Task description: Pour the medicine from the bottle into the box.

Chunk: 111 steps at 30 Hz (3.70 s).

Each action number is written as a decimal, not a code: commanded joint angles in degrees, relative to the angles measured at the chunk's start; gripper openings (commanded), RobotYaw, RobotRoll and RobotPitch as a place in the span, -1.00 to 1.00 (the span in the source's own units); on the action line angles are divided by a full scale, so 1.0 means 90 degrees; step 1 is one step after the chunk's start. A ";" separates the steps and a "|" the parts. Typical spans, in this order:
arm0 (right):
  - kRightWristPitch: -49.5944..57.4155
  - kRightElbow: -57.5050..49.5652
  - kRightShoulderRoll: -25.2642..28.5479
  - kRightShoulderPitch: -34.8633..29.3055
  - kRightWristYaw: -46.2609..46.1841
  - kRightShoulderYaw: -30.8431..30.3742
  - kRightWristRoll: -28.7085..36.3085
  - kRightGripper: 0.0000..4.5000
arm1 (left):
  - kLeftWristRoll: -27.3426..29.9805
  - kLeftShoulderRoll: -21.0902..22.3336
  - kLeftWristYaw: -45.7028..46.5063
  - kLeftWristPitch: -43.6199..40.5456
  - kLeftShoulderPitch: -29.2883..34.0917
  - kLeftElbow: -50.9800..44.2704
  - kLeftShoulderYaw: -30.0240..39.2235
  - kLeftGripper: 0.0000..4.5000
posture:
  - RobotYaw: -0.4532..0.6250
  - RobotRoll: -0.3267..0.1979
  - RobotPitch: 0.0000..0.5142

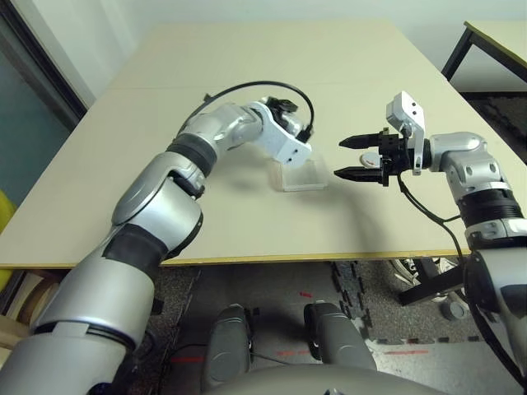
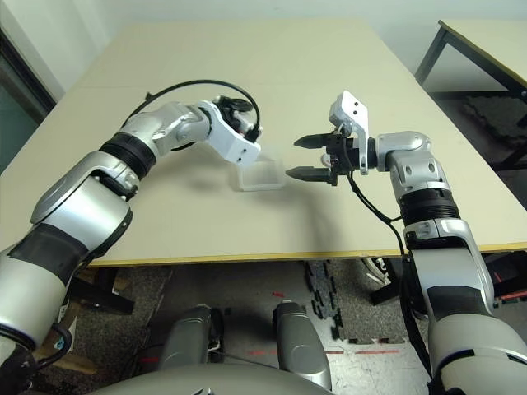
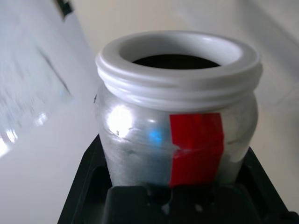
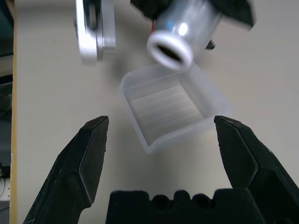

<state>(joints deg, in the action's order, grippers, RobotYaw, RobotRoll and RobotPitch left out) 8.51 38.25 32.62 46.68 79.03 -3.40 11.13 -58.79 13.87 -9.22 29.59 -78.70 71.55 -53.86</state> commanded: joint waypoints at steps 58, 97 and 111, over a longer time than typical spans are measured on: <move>-0.0168 0.0300 -0.0210 -0.0090 -0.0473 0.0125 0.0142 1.00 | 0.7032 0.0436 -0.3311 -0.4606 0.2284 -0.2008 0.6886 0.22 | -0.50 0.25 -0.75; -0.0377 0.0702 -0.0102 0.0113 -0.0519 0.0131 0.0044 1.00 | 0.7014 0.0452 -0.1924 -0.2288 0.3145 -0.0195 0.7117 0.22 | -0.52 0.25 -0.70; -0.0437 0.0810 -0.0156 0.0173 -0.0493 0.0100 0.0010 1.00 | 0.7000 0.0478 -0.2016 -0.2243 0.3380 -0.0379 0.7067 0.99 | -0.49 0.25 -0.74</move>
<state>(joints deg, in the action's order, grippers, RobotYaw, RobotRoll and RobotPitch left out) 5.04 45.01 31.09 47.35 74.20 -2.81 11.64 4.39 18.09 -26.84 8.85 -49.06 68.44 10.12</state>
